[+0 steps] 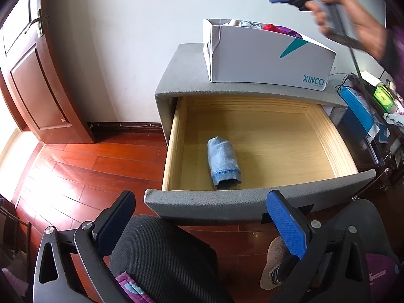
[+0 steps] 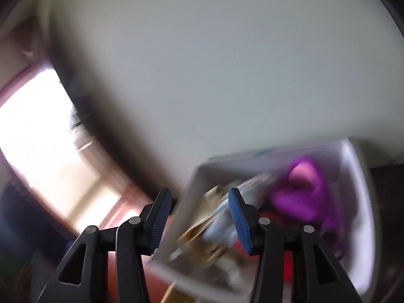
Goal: Take underwear out of drawer
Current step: 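Reach into the drawer and grasp the light blue sock with the right gripper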
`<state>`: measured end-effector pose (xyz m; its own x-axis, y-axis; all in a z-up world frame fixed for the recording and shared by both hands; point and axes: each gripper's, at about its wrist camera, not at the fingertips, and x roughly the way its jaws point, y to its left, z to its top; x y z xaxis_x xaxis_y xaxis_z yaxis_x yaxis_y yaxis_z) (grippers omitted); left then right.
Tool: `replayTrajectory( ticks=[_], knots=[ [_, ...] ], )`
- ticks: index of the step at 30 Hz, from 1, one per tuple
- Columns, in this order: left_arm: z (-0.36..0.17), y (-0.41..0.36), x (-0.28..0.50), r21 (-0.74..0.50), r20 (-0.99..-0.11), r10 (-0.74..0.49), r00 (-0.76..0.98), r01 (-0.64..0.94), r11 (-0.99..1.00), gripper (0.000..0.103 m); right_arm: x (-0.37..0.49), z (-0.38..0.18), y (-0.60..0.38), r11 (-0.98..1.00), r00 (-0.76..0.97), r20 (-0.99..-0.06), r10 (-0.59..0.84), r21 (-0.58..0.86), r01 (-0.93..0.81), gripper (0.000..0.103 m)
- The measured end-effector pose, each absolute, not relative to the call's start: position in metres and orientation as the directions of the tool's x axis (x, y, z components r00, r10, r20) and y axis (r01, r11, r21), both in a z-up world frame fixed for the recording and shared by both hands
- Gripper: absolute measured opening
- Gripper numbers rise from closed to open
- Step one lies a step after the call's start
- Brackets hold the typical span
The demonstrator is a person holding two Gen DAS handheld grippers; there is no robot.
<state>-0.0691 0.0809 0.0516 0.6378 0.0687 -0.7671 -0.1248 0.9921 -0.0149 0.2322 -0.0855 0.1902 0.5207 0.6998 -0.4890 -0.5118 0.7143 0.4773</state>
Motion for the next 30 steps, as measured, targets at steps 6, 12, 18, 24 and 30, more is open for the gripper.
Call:
replayTrajectory(
  ticks=[6,12,18,24,30],
  knots=[
    [0.051,0.087,-0.070,-0.026,-0.772,0.080,0.630,-0.158,0.987,0.103,0.113,0.109,-0.033,0.686,0.253,-0.737,0.626,0.366,-0.629,0.049],
    [0.053,0.091,-0.073,-0.018,-0.777,0.102,0.622,-0.183,0.983,0.103,0.102,0.011,0.019,0.749,0.081,-0.892,0.445,0.321,-0.580,0.048],
    [0.058,0.104,-0.075,-0.016,-0.768,0.135,0.626,-0.230,0.973,0.103,0.120,-0.039,0.049,0.819,0.022,-0.952,0.305,0.251,-0.516,0.048],
    [0.053,0.109,-0.073,-0.034,-0.783,0.121,0.611,-0.236,0.971,0.103,0.129,-0.072,0.071,0.845,-0.026,-0.979,0.203,0.188,-0.500,0.049],
    [0.053,0.108,-0.072,-0.034,-0.780,0.115,0.615,-0.225,0.974,0.103,0.128,-0.093,0.076,0.856,-0.038,-0.991,0.127,0.129,-0.501,0.053]
  ],
)
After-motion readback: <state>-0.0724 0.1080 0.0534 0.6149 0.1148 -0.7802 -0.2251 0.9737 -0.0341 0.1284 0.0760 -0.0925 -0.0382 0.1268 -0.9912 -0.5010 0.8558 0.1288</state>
